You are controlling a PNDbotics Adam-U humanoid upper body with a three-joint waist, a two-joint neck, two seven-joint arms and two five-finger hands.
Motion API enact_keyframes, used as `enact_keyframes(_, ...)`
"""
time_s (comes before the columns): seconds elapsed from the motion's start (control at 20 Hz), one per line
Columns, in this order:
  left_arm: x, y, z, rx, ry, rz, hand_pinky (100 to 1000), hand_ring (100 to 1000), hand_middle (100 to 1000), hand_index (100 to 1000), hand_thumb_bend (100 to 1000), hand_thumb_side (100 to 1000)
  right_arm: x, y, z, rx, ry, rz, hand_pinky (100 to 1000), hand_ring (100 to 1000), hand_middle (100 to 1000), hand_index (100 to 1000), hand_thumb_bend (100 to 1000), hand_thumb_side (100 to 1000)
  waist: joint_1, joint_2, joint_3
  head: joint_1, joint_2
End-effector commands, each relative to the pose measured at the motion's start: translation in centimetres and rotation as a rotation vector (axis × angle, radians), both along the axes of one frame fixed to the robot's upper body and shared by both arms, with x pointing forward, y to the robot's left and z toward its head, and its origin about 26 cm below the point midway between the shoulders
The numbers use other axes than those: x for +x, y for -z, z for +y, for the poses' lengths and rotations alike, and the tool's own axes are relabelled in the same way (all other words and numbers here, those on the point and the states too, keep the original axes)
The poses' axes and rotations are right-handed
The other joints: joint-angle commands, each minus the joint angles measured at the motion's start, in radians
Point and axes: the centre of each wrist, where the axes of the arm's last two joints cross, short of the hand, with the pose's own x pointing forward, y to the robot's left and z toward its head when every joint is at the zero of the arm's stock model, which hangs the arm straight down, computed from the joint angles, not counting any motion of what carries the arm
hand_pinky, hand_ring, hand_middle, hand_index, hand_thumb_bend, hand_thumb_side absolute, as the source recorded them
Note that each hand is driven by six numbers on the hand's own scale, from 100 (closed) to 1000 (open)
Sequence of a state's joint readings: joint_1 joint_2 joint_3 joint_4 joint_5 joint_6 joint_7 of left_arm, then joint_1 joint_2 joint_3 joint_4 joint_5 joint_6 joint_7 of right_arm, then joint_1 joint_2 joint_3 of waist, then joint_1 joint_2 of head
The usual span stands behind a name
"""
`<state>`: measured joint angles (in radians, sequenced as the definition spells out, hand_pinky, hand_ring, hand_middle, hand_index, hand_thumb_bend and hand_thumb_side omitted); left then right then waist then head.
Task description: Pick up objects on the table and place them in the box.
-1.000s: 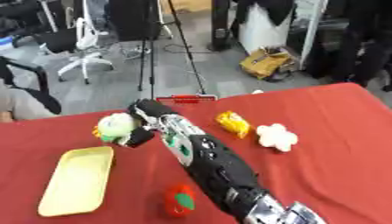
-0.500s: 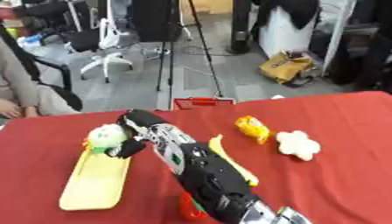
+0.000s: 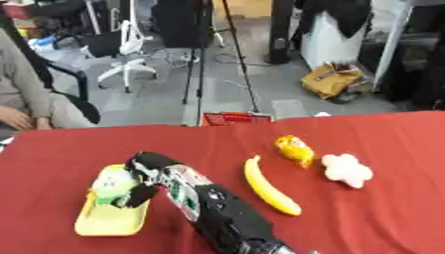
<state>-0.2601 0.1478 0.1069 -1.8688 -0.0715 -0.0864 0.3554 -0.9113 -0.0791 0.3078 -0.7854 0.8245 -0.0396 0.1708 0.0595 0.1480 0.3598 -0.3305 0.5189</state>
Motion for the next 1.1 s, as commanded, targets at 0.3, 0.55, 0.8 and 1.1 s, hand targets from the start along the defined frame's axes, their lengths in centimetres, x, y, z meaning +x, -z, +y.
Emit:
enact_keyframes(0.3, 0.0, -1.1, -0.3, 0.014, 0.016, -0.042, 622, 720, 709, 786, 641, 1000, -0.1, -0.7, 1.5, -0.071, -0.115, -0.015, 616, 653, 720, 865, 675, 488, -0.012, -0.014, 0.006, -0.003, -0.006)
enact_keyframes(0.55, 0.0, -1.2, -0.4, 0.013, 0.018, -0.044, 622, 720, 708, 785, 641, 1000, -0.2, -2.6, 1.9, -0.128, -0.159, -0.094, 745, 785, 850, 966, 755, 568, -0.016, -0.015, 0.005, -0.003, -0.009)
enact_keyframes(0.8, 0.0, -1.2, -0.4, 0.013, 0.02, -0.046, 622, 720, 708, 785, 642, 1000, -0.4, -3.7, 2.2, -0.114, -0.158, -0.188, 733, 780, 840, 963, 735, 588, -0.02, -0.018, 0.004, -0.001, -0.014)
enact_keyframes(1.1, 0.0, -1.2, -0.4, 0.012, 0.018, -0.048, 622, 719, 707, 785, 642, 1000, -0.7, -4.1, 2.6, -0.118, -0.158, -0.262, 727, 776, 838, 963, 722, 583, -0.022, -0.019, 0.007, -0.002, -0.018)
